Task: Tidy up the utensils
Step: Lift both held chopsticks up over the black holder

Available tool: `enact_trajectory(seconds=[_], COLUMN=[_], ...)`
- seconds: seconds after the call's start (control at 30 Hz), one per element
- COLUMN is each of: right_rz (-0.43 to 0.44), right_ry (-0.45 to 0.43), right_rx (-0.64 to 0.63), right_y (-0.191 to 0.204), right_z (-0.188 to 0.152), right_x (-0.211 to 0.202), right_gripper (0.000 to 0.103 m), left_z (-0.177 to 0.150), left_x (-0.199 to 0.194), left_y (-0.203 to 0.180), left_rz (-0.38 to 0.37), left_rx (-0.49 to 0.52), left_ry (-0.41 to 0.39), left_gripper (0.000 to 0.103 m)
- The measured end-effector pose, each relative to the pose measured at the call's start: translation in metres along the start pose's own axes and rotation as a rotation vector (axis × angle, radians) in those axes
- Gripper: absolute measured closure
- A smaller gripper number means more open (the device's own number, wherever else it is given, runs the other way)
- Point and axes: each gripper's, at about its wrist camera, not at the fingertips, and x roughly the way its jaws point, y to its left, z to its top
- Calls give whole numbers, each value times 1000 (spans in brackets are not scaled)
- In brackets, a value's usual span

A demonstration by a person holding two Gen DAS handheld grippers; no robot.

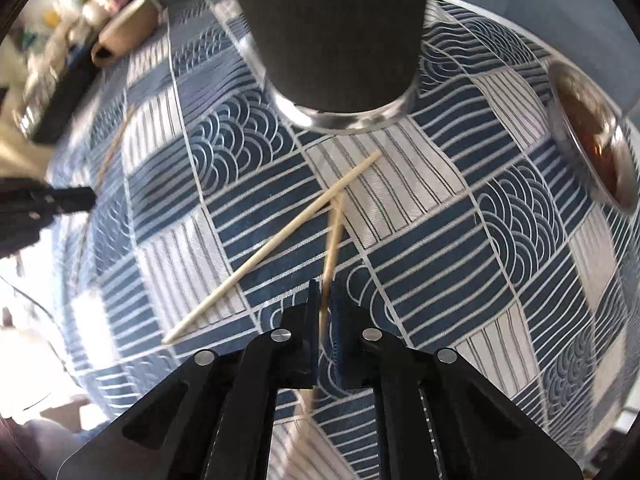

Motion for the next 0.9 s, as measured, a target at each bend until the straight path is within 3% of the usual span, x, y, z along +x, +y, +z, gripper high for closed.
enact_trajectory(seconds=[0.23, 0.67, 0.9], right_rz=[67, 96, 128], right_ry=[-101, -386, -531], right_rx=[28, -36, -63], right_y=[-28, 0, -2], right_z=[-11, 2, 17], right_x=[-49, -142, -191], right_gripper=[99, 99, 98], left_z=[17, 53, 69], left_x=[-23, -95, -142], left_y=[-3, -24, -38], left_rz=[22, 20, -61], left_rx=[7, 64, 65], left_ry=[-28, -186, -271], left_gripper=[98, 98, 98])
